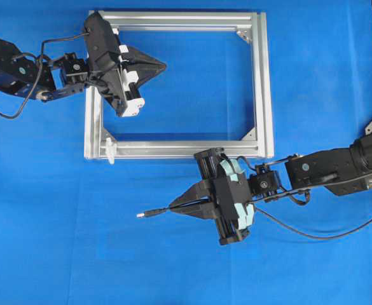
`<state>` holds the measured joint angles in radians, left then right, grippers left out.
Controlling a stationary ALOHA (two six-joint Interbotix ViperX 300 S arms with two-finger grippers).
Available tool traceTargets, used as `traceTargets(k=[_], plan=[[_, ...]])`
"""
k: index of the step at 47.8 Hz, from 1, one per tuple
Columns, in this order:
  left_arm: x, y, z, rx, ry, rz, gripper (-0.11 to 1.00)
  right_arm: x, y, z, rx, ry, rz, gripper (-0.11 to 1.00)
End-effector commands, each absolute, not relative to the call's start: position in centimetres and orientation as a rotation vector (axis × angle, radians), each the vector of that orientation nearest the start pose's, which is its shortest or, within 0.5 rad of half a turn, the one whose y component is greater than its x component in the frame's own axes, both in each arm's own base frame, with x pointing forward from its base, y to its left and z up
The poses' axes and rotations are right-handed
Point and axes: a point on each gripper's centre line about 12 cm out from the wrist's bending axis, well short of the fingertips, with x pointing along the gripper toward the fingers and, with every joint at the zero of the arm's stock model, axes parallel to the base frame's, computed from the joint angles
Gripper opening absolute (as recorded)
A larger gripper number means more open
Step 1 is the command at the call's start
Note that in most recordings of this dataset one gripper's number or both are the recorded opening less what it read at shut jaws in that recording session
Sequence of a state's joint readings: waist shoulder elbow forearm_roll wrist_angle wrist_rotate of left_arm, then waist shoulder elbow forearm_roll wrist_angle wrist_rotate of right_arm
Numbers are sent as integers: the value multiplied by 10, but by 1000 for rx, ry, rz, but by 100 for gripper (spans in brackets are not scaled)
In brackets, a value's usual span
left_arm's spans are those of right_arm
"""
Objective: Insert the wire through the string loop located on the left side.
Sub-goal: 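Carry the held plug left toward the white zip-tie loop on the frame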
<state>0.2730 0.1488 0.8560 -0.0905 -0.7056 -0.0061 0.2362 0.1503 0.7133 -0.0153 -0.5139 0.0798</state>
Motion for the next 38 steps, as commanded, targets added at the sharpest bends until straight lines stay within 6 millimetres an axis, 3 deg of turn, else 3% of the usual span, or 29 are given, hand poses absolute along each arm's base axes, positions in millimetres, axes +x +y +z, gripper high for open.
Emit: traceTargets(k=[1, 11, 30, 38], plan=[[363, 108, 142, -100, 243, 337, 0, 400, 97, 164, 30, 307, 232, 0], [363, 108, 142, -101, 242, 337, 0, 401, 82, 162, 36, 314, 194, 0], [362, 107, 141, -100, 247, 334, 0, 397, 14, 153, 52, 342, 30, 0], [362, 106, 141, -100, 247, 333, 0, 394, -3, 150, 52, 350, -12, 0]])
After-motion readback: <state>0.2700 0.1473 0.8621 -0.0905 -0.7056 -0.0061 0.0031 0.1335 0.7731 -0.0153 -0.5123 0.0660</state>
